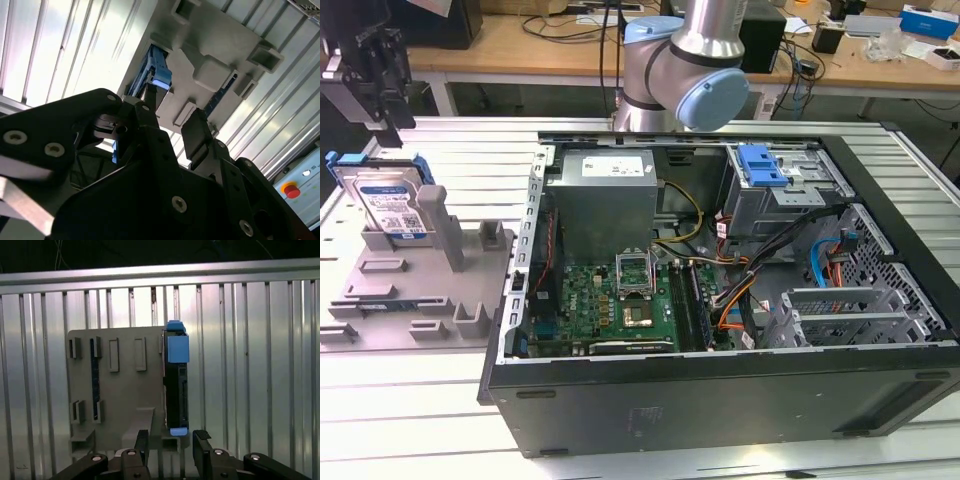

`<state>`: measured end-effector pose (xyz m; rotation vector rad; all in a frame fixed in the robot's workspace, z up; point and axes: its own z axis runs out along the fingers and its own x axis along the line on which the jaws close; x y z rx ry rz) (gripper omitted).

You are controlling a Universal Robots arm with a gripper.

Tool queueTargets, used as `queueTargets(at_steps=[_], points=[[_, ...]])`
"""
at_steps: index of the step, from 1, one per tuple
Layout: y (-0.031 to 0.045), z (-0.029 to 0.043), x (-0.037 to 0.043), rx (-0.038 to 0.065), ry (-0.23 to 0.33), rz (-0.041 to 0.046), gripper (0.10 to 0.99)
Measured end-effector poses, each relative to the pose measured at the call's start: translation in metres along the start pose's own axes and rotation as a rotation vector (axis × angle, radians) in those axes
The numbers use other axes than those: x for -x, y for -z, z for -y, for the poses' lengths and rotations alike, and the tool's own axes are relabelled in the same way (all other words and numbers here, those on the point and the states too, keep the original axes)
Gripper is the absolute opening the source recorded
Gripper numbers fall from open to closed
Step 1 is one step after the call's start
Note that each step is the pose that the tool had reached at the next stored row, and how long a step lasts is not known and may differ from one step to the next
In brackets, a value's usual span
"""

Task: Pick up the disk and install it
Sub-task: 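Pick up the disk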

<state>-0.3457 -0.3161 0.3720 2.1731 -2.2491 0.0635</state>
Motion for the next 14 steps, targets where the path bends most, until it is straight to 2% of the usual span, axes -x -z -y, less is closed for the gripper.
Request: queueTargets(at_steps=[6,7,8,10,11,14], points=[[0.0,-0.0081,0.0062,-0.001,0.026,0.0005,0.482],[0.0001,-0.0129,0.007,-0.001,0.026,0.0005,0.482],[0.0,-0.0225,0.0073,-0.001,0.026,0.0005,0.482],[-0.0003,-0.0315,0.0072,-0.001,0.026,0.0005,0.482],[-0.0006,-0.039,0.0069,-0.001,0.026,0.0005,0.482],[-0.0014,-0.051,0.0065,-0.001,0.026,0.0005,0.482]])
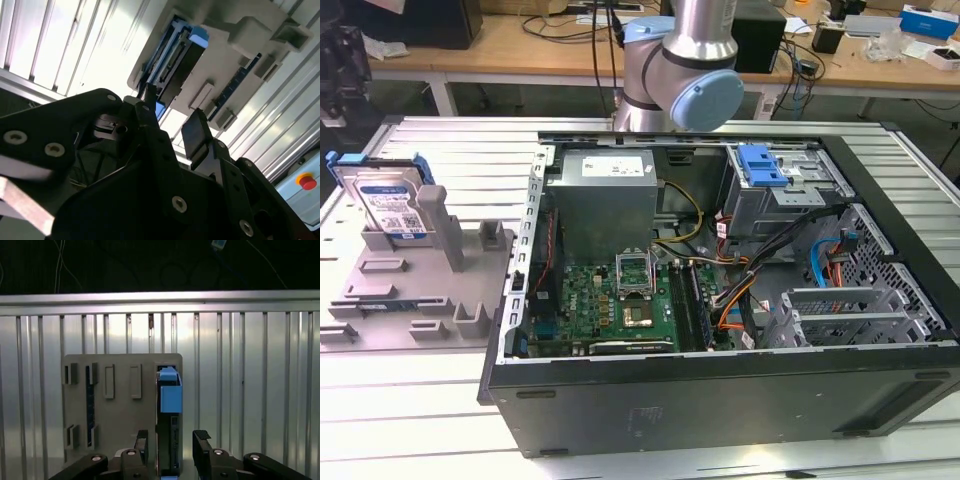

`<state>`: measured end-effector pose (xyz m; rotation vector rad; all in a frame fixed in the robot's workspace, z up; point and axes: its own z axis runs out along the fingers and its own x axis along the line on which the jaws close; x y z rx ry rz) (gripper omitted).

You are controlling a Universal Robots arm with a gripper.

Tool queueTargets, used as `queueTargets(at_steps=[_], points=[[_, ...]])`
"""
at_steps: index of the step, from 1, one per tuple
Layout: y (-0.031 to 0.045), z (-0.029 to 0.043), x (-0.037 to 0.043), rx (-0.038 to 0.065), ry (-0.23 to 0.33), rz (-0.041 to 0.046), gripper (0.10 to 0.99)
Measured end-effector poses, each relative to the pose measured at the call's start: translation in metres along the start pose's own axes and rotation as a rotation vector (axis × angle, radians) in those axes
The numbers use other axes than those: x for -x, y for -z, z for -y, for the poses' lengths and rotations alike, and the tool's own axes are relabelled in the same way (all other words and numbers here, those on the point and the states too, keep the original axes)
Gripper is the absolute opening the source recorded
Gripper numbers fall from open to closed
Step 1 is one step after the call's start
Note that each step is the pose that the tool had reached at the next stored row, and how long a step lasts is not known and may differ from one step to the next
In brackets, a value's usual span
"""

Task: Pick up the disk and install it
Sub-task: 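Pick up the disk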

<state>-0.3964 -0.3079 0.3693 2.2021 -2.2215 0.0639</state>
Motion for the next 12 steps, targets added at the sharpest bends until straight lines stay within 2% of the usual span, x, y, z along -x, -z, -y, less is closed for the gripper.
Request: queueTargets(at_steps=[7,12], points=[[-0.0022,-0.01,0.0001,0.0,0.0,0.0,0.482],[-0.0068,-0.011,0.0003,0.0,0.0,0.0,0.482]])
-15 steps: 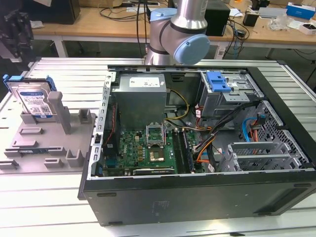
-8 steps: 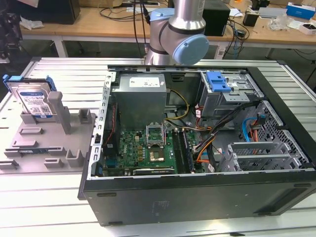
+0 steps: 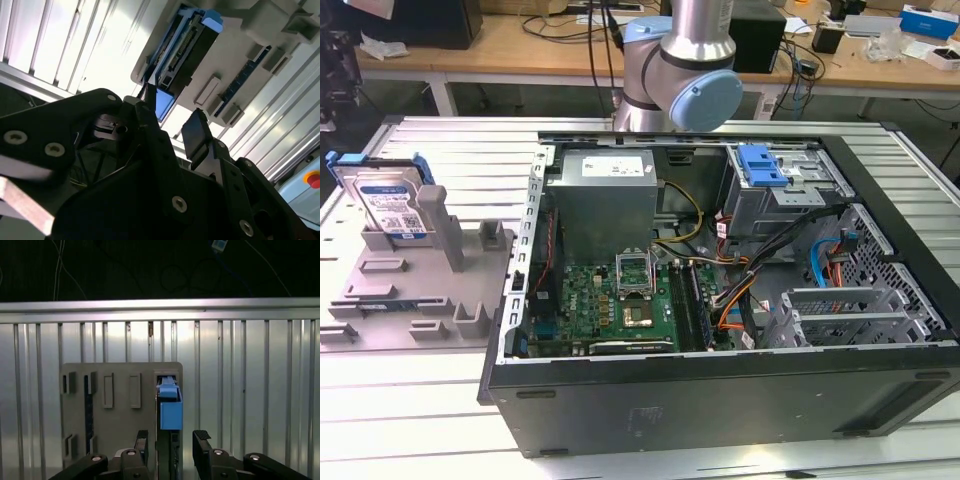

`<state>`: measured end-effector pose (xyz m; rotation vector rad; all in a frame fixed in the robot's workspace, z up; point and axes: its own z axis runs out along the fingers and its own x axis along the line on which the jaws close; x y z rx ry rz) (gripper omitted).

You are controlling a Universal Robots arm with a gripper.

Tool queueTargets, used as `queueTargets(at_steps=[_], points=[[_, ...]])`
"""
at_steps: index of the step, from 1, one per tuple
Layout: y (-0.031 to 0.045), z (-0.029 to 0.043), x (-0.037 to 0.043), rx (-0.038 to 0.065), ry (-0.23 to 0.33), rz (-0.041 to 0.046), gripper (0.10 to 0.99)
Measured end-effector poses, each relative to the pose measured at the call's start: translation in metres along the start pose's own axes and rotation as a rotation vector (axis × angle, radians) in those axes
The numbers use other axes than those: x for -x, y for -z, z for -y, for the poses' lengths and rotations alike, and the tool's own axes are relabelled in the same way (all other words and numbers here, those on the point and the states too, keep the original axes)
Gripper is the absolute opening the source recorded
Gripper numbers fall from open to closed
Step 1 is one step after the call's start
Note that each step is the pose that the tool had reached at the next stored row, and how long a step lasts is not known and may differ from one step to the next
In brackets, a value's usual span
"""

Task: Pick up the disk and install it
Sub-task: 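Pick up the disk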

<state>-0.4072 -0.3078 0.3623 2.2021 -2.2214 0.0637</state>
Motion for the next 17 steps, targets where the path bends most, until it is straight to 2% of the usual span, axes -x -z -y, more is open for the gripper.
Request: queueTargets(at_steps=[10,17], points=[[-0.0062,-0.006,0.0012,0.0,0.0,0.0,0.482],[-0.0117,-0.0067,0.0014,0.002,0.0,-0.0001,0.482]])
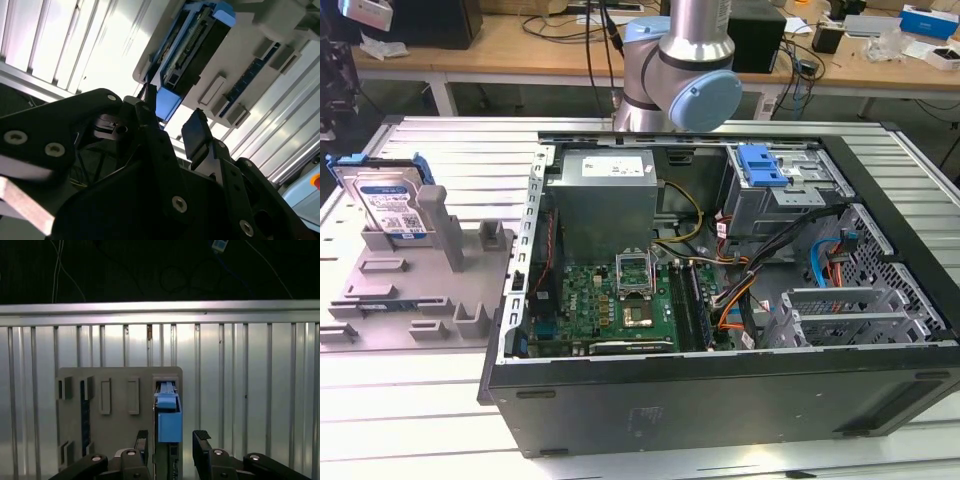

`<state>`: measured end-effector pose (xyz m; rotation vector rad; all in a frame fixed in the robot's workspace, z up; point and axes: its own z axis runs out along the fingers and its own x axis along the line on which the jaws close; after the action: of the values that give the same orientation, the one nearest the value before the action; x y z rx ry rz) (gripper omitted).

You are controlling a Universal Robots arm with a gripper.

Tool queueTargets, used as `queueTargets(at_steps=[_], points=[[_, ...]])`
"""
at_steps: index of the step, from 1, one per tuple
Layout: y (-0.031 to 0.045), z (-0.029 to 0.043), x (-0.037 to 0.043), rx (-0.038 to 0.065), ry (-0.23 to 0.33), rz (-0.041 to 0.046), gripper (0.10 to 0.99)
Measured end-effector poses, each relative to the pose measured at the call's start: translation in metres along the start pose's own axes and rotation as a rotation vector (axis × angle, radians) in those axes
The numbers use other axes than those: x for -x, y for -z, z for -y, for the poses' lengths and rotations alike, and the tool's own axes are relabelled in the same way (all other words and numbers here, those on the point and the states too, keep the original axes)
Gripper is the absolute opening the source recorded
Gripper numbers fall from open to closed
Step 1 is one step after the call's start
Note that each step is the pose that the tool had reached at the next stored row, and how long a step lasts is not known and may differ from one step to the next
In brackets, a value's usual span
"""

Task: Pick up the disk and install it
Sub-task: 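Pick up the disk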

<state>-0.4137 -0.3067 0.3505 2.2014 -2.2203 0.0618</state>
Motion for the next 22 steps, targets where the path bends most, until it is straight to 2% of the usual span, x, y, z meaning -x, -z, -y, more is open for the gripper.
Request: queueTargets(at_steps=[22], points=[[-0.0172,-0.0031,0.0004,0.006,0.003,0.0,0.482]])
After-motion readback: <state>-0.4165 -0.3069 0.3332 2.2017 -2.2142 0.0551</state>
